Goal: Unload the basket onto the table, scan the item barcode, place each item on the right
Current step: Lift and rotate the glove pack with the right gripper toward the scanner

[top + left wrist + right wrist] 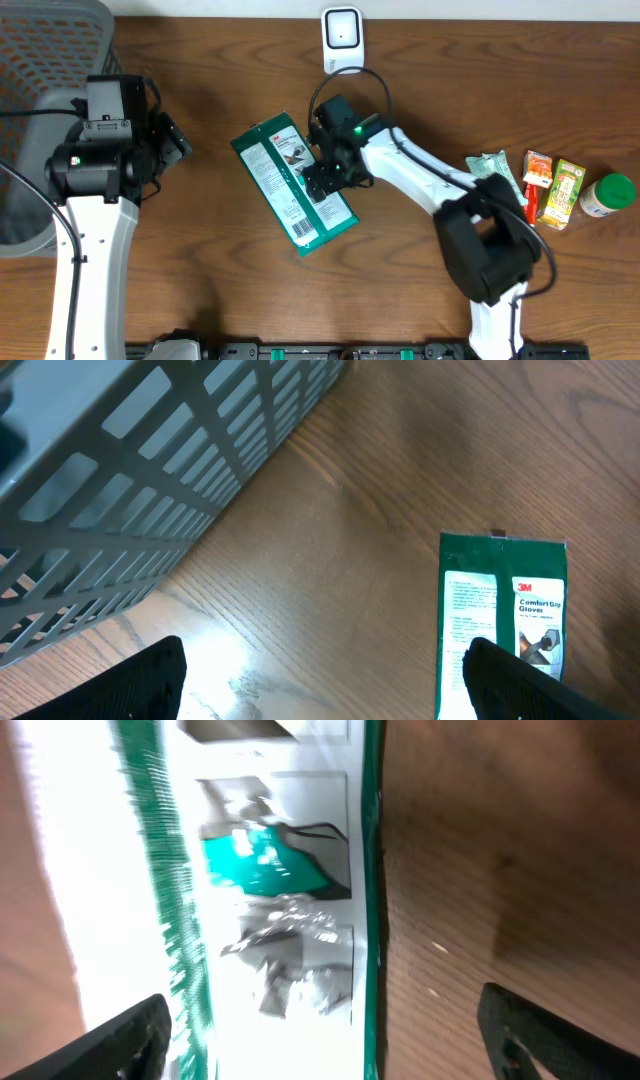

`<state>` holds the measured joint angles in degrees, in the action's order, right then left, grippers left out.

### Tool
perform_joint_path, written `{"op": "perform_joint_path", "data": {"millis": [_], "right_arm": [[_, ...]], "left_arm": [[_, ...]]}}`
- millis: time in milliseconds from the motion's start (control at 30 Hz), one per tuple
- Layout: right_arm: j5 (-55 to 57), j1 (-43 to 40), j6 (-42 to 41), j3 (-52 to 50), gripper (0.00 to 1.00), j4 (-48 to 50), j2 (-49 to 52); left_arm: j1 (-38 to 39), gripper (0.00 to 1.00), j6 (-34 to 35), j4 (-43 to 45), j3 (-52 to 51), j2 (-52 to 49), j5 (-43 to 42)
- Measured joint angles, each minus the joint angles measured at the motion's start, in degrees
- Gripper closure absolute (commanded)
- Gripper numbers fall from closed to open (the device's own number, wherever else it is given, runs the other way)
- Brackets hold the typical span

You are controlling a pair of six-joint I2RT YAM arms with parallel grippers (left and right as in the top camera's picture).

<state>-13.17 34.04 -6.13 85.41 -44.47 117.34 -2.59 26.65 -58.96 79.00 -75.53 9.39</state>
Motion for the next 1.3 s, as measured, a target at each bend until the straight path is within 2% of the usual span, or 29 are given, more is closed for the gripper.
{"op": "perform_joint_path", "data": {"millis": [200, 500, 533, 567, 600, 633, 700, 733, 800, 867, 967, 1167, 1300], "right_arm": [[-3.3, -2.4, 3.9, 0.0, 0.01, 0.1, -6.4], [-17.6, -9.1, 15.1, 0.0, 0.01, -1.2, -6.3], [-18.2, -9.4, 15.9, 0.0, 0.01, -1.4, -6.3], [-18.7, -9.6, 16.5, 0.0, 0.01, -1.6, -6.3], [-19.3, -9.6, 17.0, 0.0, 0.01, -1.8, -6.3], [-19.6, -9.6, 17.4, 0.0, 0.01, -1.9, -6.3], [-20.3, -9.6, 17.9, -0.1, 0.02, -2.1, -6.3], [-20.5, -9.6, 18.1, -0.1, 0.01, -2.2, -6.3], [-20.8, -9.6, 18.5, -0.2, 0.07, -2.2, -6.3], [-21.1, -9.6, 18.7, -0.3, 0.04, -2.3, -6.3], [-21.5, -9.6, 19.1, -0.4, 0.04, -2.4, -6.3], [-20.3, -9.6, 19.2, -0.4, 0.01, -2.7, -6.3], [-19.5, -9.6, 19.2, -0.4, 0.03, -2.6, -5.7]], "left_arm": [[0.0, 0.11, 0.0, 0.0, 0.0, 0.0, 0.0], [0.0, 0.11, 0.0, 2.1, 0.0, 0.0, -0.2], [0.0, 0.03, 0.0, 2.2, 0.0, 0.0, -0.8], [0.0, 0.15, 0.0, 2.0, 0.0, 0.0, -1.9], [0.0, 0.43, 0.2, 1.7, 0.0, 0.0, -3.0], [0.0, 0.64, 0.3, 1.5, 0.0, 0.0, -4.1], [0.0, 0.76, 0.1, 1.4, 0.0, 0.0, -7.0], [0.1, 0.79, 0.1, 1.5, -0.2, 0.0, -8.7], [0.6, 0.80, 0.4, 1.5, -1.4, 0.0, -11.6], [1.9, 0.85, 0.6, 1.8, -3.5, -0.3, -13.4], [4.7, 0.89, 1.0, 3.3, -7.5, -2.2, -15.3], [8.1, 0.90, 1.6, 9.1, -12.2, -10.7, -17.0], [8.2, 0.91, 1.6, 12.4, -12.2, -16.3, -17.0]]}}
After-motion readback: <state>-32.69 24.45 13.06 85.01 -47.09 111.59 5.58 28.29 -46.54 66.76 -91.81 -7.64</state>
